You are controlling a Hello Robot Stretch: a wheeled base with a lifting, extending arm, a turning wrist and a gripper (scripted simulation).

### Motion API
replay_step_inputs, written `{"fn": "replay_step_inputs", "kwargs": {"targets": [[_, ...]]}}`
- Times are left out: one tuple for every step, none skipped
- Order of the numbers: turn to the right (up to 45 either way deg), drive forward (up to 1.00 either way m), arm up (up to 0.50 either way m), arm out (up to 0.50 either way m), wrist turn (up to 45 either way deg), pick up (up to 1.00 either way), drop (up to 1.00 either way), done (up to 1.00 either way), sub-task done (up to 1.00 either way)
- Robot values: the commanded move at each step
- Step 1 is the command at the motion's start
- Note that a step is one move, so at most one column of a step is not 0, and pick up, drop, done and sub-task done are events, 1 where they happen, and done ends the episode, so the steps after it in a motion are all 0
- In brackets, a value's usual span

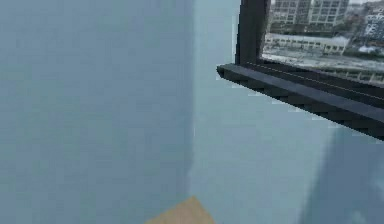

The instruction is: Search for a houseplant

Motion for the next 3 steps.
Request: {"fn": "replay_step_inputs", "kwargs": {"targets": [[3.0, 0.00, 0.00, 0.00, 0.0, 0.00, 0.00, 0.00, 0.00], [0.0, 0.05, 0.00, 0.00, 0.0, 0.00, 0.00, 0.00, 0.00], [-30.0, 0.00, 0.00, 0.00, 0.0, 0.00, 0.00, 0.00, 0.00]]}}
